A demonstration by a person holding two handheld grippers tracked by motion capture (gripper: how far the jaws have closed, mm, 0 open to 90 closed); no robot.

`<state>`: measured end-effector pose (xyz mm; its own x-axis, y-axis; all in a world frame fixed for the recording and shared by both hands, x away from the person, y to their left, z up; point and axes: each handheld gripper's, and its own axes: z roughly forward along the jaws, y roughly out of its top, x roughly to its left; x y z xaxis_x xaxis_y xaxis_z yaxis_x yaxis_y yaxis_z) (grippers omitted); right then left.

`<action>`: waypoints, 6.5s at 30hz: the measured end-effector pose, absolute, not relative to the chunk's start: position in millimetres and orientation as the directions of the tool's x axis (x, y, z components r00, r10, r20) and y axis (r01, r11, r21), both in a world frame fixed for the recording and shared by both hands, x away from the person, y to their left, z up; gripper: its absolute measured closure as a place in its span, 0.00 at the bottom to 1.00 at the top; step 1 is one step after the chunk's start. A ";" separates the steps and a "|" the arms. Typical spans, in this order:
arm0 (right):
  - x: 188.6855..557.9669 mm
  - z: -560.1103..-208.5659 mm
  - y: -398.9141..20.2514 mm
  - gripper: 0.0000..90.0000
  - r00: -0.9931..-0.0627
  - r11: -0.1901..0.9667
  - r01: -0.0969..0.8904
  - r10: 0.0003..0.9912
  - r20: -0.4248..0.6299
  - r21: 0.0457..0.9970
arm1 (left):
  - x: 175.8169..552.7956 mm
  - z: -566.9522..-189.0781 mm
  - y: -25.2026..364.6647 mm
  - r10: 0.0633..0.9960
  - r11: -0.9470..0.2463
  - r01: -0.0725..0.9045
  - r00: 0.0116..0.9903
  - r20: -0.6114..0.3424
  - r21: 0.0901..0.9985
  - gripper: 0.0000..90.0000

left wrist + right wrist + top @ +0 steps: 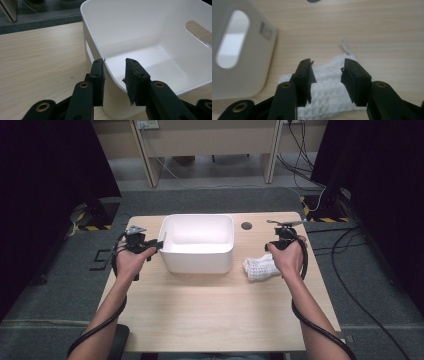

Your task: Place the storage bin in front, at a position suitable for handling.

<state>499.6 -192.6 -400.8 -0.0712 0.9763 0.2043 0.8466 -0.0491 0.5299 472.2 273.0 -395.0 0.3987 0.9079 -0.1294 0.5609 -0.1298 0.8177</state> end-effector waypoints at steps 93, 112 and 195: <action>416.8 -420.5 -137.4 0.89 -0.341 0.175 0.856 0.898 0.278 0.486 | 394.6 -468.9 52.5 0.485 -0.560 0.245 0.871 0.073 0.792 0.27; 415.8 -421.4 -108.1 0.89 -0.354 0.169 0.882 0.854 0.382 0.441 | 385.8 -489.4 50.6 0.487 -0.614 0.235 0.864 0.128 0.753 0.34; 460.1 -378.7 -112.4 0.86 -0.295 0.113 0.755 0.938 0.180 0.646 | 366.5 -435.2 235.1 0.753 -0.484 0.365 0.636 0.167 0.795 0.87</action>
